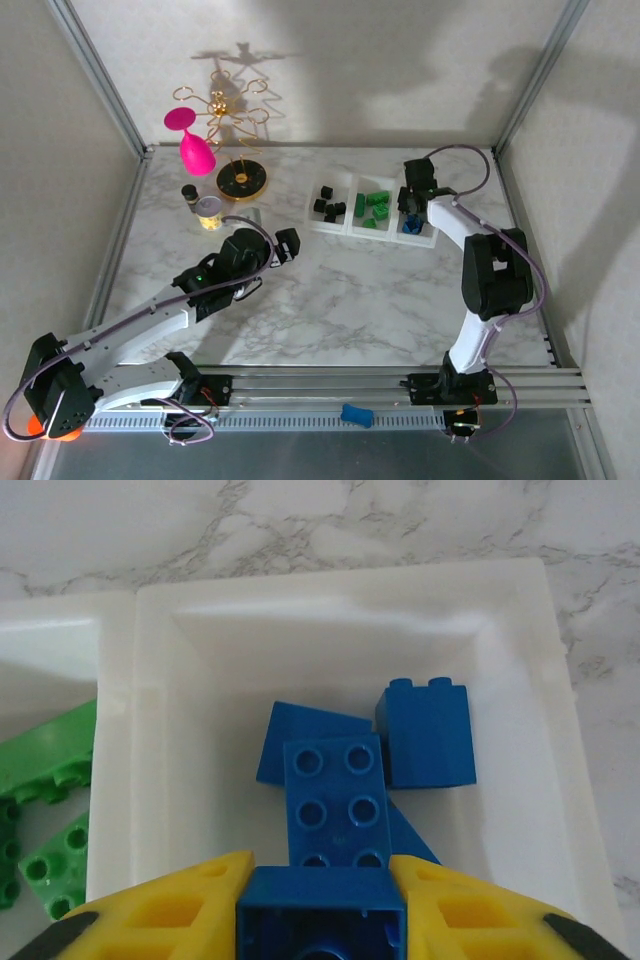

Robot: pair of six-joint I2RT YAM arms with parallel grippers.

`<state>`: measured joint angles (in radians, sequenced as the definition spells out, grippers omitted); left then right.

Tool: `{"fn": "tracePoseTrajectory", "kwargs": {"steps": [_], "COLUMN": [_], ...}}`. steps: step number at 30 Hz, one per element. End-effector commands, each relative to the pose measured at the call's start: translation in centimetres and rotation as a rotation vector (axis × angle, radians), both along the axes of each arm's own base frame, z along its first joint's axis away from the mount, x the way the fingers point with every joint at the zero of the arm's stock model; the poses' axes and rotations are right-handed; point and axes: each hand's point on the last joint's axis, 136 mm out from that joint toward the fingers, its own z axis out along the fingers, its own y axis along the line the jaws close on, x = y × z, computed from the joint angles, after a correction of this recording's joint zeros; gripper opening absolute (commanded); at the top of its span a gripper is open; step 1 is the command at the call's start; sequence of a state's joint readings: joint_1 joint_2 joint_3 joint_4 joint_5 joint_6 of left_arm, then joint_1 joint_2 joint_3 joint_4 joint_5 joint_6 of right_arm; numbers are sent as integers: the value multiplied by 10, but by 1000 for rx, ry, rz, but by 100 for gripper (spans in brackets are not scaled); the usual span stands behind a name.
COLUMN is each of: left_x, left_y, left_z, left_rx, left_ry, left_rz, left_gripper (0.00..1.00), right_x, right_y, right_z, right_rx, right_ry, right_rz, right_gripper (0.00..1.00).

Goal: Sort the legos into containers by color
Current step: Place the lego in the container, then reset both arms

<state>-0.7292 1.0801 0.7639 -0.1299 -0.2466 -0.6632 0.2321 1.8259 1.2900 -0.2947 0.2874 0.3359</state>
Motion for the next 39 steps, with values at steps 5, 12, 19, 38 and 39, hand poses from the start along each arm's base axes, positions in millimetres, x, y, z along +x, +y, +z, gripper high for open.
{"fn": "tracePoseTrajectory", "kwargs": {"steps": [5, 12, 19, 38, 39], "left_x": [10, 19, 19, 59, 68], "left_y": [14, 89, 217, 216, 217], "left_z": [22, 38, 20, -68, -77], "left_rx": [11, 159, 373, 376, 390], "left_ry": [-77, -189, -276, -461, -395], "left_rz": [63, 329, 731, 454, 453], "left_gripper": [99, 100, 100, 99, 99], "right_x": [8, -31, -90, -101, -101], "right_y": [-6, -64, -134, -86, -84], "right_z": [54, 114, 58, 19, 21], "right_rx": [0, 20, -109, -89, -112], "right_ry": [-124, -330, -448, -744, -758], "right_rz": [2, -167, -360, 23, 22], "right_gripper": [58, 98, 99, 99, 99]}}
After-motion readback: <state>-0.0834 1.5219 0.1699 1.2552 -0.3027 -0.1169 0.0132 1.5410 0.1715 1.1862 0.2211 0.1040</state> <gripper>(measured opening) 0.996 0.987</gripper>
